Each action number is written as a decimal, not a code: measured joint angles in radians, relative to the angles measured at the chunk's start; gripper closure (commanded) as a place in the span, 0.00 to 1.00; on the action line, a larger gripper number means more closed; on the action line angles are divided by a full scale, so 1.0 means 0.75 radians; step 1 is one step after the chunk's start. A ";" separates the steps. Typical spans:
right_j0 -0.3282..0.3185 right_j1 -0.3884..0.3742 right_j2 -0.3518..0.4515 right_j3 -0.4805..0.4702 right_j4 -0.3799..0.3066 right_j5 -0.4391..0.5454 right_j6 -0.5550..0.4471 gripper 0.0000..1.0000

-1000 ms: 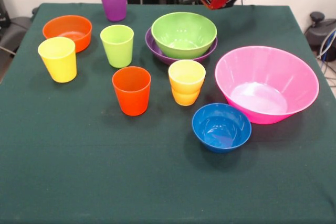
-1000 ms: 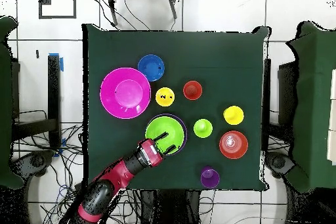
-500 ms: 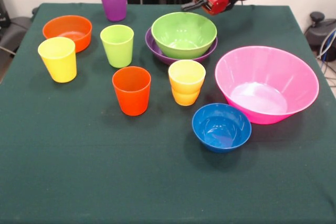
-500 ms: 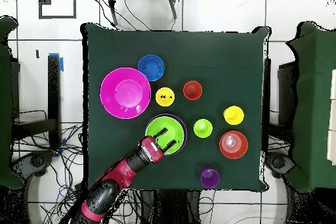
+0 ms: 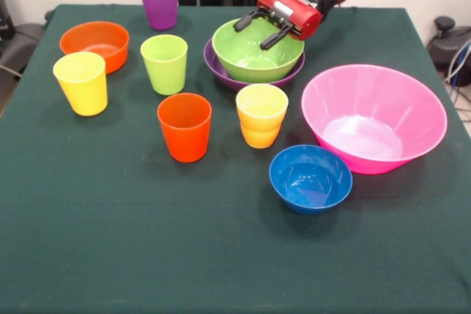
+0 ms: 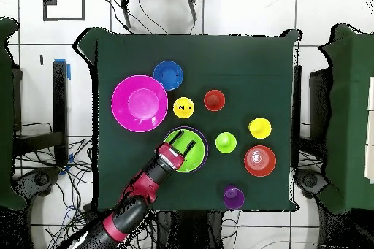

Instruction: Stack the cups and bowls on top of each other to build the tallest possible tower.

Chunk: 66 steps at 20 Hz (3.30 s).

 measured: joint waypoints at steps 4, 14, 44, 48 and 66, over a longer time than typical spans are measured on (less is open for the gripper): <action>-0.032 -0.069 0.045 0.020 -0.040 -0.069 0.000 0.00; -0.158 -0.276 0.120 0.056 -0.278 -0.174 0.000 0.00; -0.436 -0.682 0.325 0.072 -0.827 -0.541 0.000 0.00; -0.456 -0.702 0.330 0.072 -0.862 -0.544 0.000 0.00; -0.719 -0.975 0.456 0.090 -1.408 -0.562 0.000 0.00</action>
